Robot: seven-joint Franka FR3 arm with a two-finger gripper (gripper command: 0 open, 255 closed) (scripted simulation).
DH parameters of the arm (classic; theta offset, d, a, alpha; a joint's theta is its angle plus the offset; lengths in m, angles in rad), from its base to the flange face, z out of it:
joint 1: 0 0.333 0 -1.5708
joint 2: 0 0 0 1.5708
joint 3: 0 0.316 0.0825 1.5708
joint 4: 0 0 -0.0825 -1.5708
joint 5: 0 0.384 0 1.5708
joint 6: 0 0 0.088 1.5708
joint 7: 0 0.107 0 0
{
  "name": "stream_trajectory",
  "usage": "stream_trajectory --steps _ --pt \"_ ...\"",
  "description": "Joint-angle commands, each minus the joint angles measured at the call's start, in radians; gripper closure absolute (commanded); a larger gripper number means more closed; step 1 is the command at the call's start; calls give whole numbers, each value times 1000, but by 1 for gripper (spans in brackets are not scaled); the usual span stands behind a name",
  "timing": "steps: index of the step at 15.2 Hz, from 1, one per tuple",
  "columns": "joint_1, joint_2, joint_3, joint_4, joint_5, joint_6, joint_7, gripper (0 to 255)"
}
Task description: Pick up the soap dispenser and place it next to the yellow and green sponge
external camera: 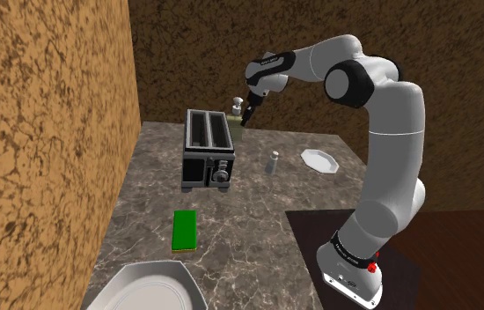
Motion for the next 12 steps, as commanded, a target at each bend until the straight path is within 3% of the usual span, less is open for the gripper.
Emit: stream_trajectory --steps 1,12 --pt "2 -12 -2 8 -5 -19 6 255" --pt "4 -65 -15 76 -33 -136 41 255"
